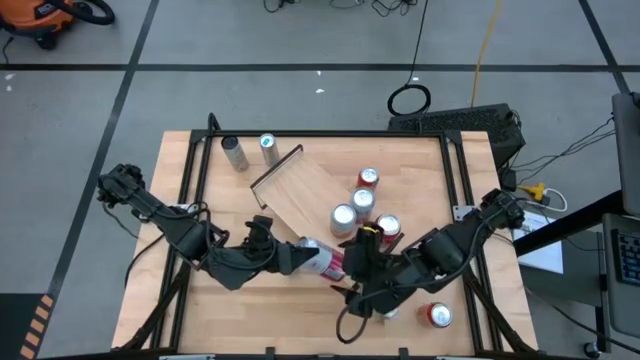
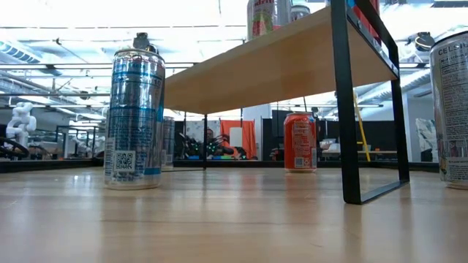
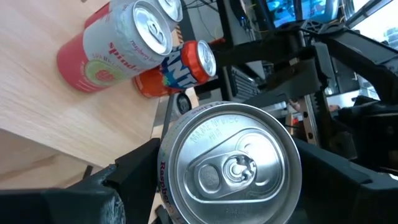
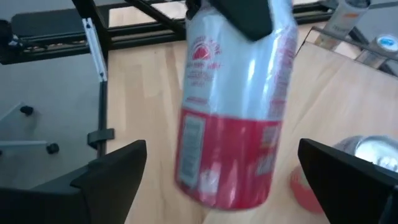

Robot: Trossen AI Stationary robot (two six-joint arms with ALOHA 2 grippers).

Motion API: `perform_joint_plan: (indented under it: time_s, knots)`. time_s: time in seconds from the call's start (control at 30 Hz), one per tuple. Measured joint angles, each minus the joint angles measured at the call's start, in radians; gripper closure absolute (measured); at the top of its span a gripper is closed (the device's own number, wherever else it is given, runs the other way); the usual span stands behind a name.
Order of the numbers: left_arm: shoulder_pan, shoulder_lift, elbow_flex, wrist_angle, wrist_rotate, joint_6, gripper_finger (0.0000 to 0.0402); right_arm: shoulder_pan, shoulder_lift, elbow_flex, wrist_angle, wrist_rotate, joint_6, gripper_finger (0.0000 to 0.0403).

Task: Place canned beverage on shelf
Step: Put the pink white soda can on the shelf aligned with the other pink white soda can

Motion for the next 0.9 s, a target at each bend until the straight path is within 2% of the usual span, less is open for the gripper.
perform_joint_plan:
  time_s: [0.23, 0.47, 0.9]
  knots:
    - [0.020, 0.000, 0.000, 0.051, -0.004, 0.005, 0.0096, -0.046, 0.043, 0.000, 0.011, 0.003, -0.092, 0.0004]
    - [0.027, 0.000, 0.000, 0.051, -0.006, 0.007, 0.0096, -0.073, 0.062, 0.000, 0.011, -0.003, -0.115, 0.0014]
    - [0.045, 0.000, 0.000, 0.039, -0.007, 0.003, 0.0096, -0.078, 0.061, 0.000, 0.005, -0.003, -0.122, 0.0112]
